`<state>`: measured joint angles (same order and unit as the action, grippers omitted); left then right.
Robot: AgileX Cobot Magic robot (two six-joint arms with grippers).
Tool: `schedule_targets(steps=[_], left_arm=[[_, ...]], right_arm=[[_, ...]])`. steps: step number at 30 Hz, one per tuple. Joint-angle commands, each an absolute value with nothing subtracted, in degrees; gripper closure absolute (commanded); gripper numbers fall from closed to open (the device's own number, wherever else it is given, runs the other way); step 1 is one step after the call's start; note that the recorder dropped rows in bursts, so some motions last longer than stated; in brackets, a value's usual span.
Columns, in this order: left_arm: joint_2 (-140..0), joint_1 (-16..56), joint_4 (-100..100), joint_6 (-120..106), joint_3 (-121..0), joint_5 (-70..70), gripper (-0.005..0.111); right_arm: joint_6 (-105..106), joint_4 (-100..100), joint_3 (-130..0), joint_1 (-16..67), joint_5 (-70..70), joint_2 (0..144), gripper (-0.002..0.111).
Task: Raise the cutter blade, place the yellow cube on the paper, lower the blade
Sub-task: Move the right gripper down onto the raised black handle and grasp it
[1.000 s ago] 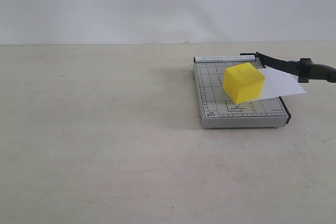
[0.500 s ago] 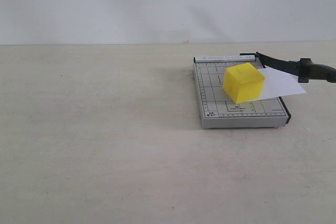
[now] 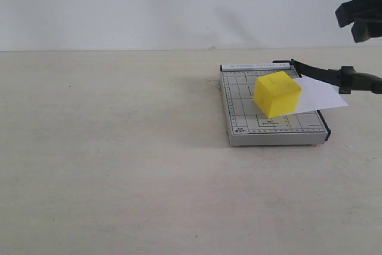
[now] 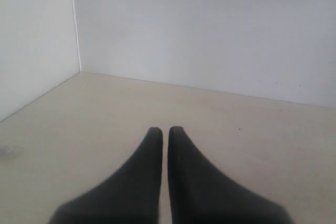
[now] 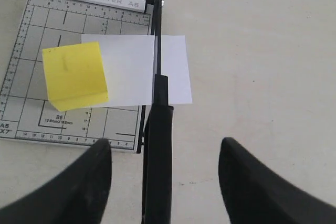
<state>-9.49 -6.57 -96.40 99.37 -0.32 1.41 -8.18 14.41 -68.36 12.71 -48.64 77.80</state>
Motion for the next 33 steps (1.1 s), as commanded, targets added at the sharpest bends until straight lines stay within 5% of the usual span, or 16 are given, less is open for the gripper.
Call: schedule_targets(steps=[1, 10, 16, 29, 33], left_arm=[[-9.4, -6.1, -96.7, 99.2, 0.0, 1.5, 0.102], [-9.4, -6.1, -96.7, 99.2, 0.0, 1.5, 0.102], [-9.4, -6.1, -96.7, 99.2, 0.0, 1.5, 0.102], [-9.4, -6.1, -96.7, 99.2, 0.0, 1.5, 0.102], [-9.4, -6.1, -96.7, 99.2, 0.0, 1.5, 0.102]], right_arm=[[-8.6, 14.7, -68.7, 12.5, -48.8, 81.1, 0.05], [-10.4, 13.8, -68.7, 10.1, -45.1, 83.9, 0.05], [2.4, -5.9, -68.7, 5.5, -44.0, 84.5, 0.05], [-3.1, 1.9, -63.2, 5.7, -41.4, 86.6, 0.05], [-3.5, 1.4, -59.8, 5.7, -38.9, 86.6, 0.065]])
